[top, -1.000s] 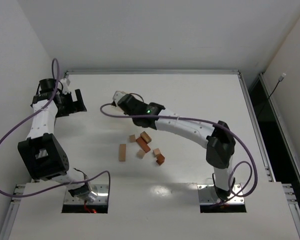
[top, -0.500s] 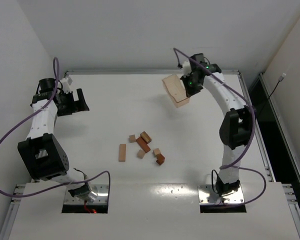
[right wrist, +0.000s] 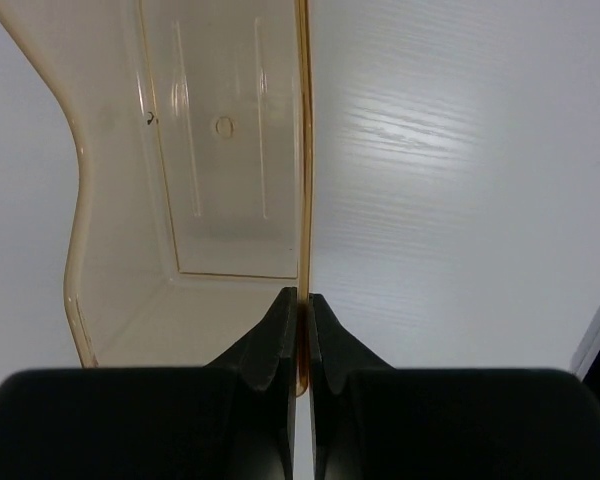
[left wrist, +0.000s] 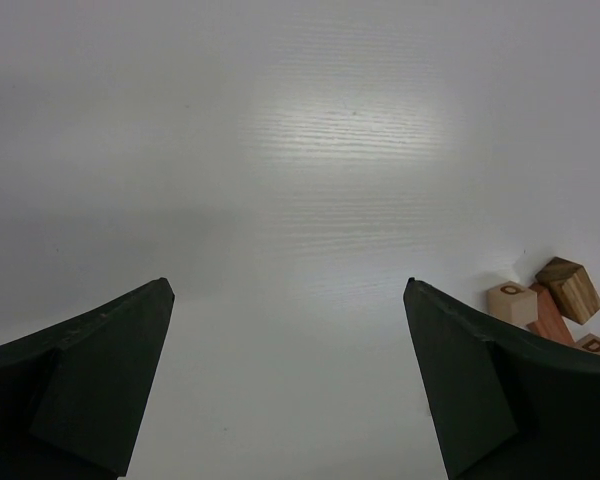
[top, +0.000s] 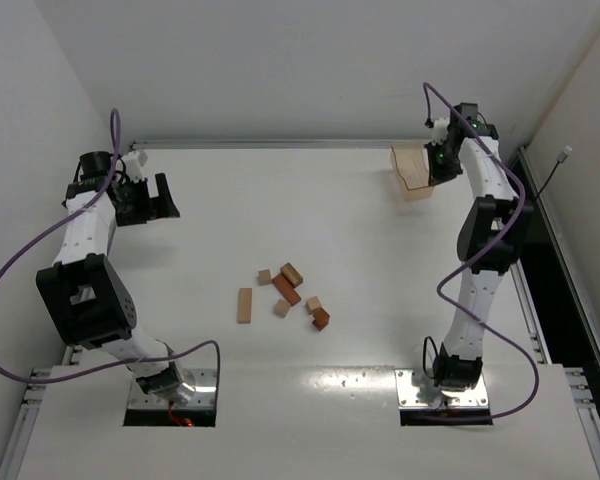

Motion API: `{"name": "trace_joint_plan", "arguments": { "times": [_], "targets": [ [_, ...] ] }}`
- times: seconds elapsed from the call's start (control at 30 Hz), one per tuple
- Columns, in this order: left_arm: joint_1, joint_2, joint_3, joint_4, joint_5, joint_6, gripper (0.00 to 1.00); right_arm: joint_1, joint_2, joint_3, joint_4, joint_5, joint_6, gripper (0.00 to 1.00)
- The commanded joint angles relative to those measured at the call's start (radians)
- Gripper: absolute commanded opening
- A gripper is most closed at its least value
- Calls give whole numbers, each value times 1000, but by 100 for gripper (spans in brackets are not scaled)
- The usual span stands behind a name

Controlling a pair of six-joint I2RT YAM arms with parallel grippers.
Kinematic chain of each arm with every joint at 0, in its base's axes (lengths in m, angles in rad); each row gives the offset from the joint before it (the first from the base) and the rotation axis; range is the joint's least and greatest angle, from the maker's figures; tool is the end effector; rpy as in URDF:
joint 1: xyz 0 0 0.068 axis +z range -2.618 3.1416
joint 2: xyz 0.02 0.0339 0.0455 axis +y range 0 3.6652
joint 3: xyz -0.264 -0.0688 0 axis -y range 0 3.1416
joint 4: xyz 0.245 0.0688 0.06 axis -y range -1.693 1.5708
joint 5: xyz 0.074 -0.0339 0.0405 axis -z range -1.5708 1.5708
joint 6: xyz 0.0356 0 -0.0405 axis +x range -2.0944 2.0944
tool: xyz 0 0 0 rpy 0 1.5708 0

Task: Build the wood block tower

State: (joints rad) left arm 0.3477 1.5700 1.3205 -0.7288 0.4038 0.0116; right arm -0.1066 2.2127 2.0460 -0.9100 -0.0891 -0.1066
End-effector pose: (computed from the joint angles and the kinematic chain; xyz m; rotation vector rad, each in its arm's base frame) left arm 0.3165 0.0998 0.2866 -0.2608 2.4591 -0.3624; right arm 0.4791 -0.0481 0.2471 -0.0297 2.6408 0.0462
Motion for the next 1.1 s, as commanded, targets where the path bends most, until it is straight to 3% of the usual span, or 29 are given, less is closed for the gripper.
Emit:
{"name": "trace_joint_plan", "arguments": {
  "times": [0.0,0.3,0.53,0.63,0.67,0.77,1.07],
  "targets": [
    [-4,18,57,14,15,31,100,-71,47,81,43,-1,-36,0],
    [-13,77,115,-9,-16,62,100,-172,168,131,89,57,-77,0],
    [-35,87,115,-9,-36,62,100,-173,232,151,108,68,-88,0],
    [-35,87,103,-9,-36,71,100,-173,242,160,108,68,-88,23],
    [-35,78,103,-9,-36,71,100,-173,242,160,91,68,-88,48],
    [-35,68,80,-9,-46,71,100,-173,228,160,80,57,-88,67],
    [-35,15,49,19,-46,62,100,-142,9,71,65,-4,-79,79]
  ]
}}
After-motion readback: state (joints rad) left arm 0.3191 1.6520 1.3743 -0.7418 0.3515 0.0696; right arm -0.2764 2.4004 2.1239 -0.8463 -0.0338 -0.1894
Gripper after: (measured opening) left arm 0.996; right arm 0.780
